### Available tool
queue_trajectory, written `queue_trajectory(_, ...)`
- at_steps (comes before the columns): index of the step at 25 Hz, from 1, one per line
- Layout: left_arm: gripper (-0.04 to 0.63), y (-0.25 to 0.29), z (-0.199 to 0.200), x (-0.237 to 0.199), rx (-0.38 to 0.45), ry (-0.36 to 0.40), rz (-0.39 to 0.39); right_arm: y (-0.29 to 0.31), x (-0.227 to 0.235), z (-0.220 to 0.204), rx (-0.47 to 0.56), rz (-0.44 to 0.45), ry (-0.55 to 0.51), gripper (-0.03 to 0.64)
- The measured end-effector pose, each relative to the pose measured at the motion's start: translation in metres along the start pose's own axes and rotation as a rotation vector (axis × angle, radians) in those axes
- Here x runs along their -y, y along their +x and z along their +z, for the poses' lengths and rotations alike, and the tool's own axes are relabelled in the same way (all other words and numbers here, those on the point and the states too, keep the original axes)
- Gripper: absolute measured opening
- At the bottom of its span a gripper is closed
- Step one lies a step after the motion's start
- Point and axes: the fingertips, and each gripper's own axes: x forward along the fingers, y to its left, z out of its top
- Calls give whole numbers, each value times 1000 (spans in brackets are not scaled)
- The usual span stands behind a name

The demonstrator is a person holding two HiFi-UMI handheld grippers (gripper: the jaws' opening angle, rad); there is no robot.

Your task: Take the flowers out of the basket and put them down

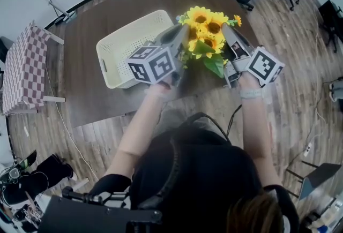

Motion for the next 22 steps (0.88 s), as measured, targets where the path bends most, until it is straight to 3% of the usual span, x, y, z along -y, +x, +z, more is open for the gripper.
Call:
queue_trajectory(4, 8, 30, -37, 41, -15, 7, -10, -50, 37, 14, 12, -7, 16, 3)
queue_trajectory(9, 8, 42, -69, 62, -39, 2, -16, -83, 64, 12, 5, -66, 1, 3)
queue_trajectory(22, 8, 61, -104, 47, -122, -4, -30, -83, 105, -5, -2, -127, 58, 3)
